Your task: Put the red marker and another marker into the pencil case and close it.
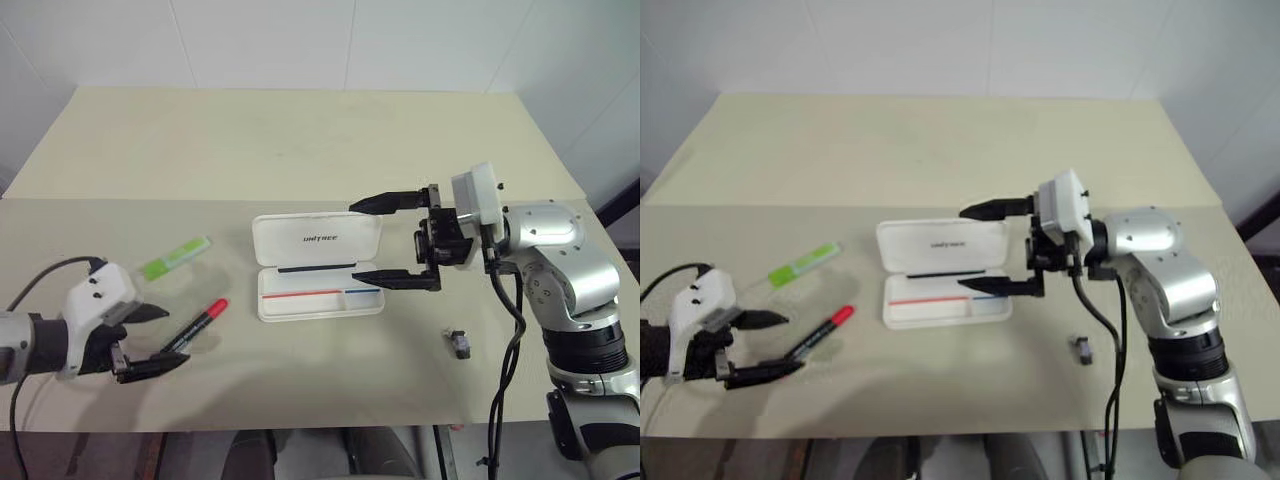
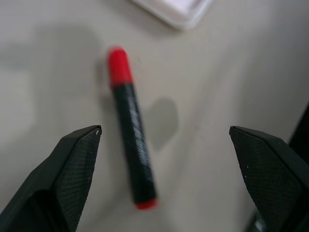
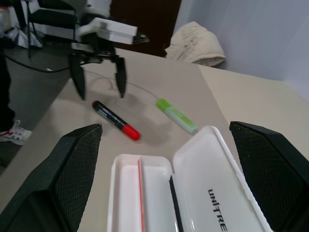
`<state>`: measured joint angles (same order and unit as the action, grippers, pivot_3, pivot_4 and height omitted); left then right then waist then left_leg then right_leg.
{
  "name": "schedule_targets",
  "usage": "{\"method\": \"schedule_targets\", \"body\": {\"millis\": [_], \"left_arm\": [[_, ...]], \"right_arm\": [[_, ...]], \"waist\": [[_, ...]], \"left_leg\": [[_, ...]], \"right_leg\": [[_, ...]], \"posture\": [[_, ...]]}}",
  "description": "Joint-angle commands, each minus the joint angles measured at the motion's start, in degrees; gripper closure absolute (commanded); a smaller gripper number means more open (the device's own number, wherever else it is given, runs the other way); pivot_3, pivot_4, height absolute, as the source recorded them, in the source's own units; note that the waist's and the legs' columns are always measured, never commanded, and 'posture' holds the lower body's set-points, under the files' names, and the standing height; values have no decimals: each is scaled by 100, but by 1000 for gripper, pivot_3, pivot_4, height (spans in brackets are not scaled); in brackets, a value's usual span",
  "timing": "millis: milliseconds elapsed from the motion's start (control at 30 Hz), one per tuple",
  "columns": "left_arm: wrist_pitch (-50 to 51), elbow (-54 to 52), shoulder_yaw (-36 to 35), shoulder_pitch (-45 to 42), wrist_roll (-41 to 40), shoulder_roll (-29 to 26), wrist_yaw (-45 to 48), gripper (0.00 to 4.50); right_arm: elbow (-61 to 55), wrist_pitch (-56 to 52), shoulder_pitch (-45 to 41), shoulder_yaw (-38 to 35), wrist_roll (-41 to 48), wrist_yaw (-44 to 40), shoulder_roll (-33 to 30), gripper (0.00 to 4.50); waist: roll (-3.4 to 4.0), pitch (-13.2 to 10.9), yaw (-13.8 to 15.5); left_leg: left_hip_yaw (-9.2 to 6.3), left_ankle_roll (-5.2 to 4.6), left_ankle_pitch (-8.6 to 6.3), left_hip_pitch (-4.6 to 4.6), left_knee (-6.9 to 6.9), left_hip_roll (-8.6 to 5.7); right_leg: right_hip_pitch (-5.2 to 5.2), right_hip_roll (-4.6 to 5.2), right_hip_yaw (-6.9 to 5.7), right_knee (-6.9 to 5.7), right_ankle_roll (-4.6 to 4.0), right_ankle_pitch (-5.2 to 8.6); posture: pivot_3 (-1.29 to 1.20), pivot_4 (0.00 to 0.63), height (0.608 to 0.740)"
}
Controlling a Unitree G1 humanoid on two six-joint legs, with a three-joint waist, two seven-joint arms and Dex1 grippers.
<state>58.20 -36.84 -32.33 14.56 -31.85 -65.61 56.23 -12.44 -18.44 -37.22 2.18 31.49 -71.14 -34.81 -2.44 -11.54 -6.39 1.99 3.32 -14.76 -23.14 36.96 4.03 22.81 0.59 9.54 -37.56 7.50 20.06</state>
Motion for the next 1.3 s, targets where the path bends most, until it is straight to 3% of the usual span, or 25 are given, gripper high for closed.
{"method": "schedule_targets", "body": {"millis": [33, 467, 567, 900, 1067, 1300], "left_arm": [[251, -265, 266, 74, 321, -190, -433, 0], [599, 42, 2044, -1081, 695, -264, -1379, 0], [684, 59, 2270, -1262, 651, -256, -1408, 624], [454, 351, 2346, -1306, 808, -296, -1408, 3871], [148, 466, 2188, -1324, 736, -300, -1170, 3944], [-1994, 1461, 1496, -1458, 896, -707, 259, 3944]], "right_arm": [[-31, 179, -77, -35, -47, 177, 122, 22], [-601, -20, 175, -106, 15, 830, 226, 22], [-648, -12, 204, -146, -3, 939, 207, 0], [-758, -45, 308, -217, 24, 1091, 78, 0], [-684, -26, 281, -192, 4, 1091, 64, 0], [-403, 52, 300, -190, -105, 995, -11, 0]], "waist": [[0, 0, -3], [1, -1, -6], [3, -1, 4], [2, -1, 8], [2, -1, 7], [-4, -3, 8]], "left_leg": [[0, 0, 0, 0, -1, 0], [2, 5, -2, -1, -22, 0], [4, 6, -2, 0, -27, -1], [4, 6, -1, 1, -29, -3], [4, 7, 1, 4, -28, -4], [7, 7, 1, 0, -33, -4]], "right_leg": [[0, -1, 0, 1, 0, 0], [9, -2, 1, 9, -7, 4], [11, -2, 2, 8, -7, 4], [11, -1, 2, 9, -7, 4], [10, -1, 2, 4, -7, 4], [14, 0, 2, 8, -10, 6]], "posture": [[0, 150, 740], [0, 150, 740], [0, 150, 740], [0, 150, 740], [0, 150, 740], [0, 150, 740]]}}
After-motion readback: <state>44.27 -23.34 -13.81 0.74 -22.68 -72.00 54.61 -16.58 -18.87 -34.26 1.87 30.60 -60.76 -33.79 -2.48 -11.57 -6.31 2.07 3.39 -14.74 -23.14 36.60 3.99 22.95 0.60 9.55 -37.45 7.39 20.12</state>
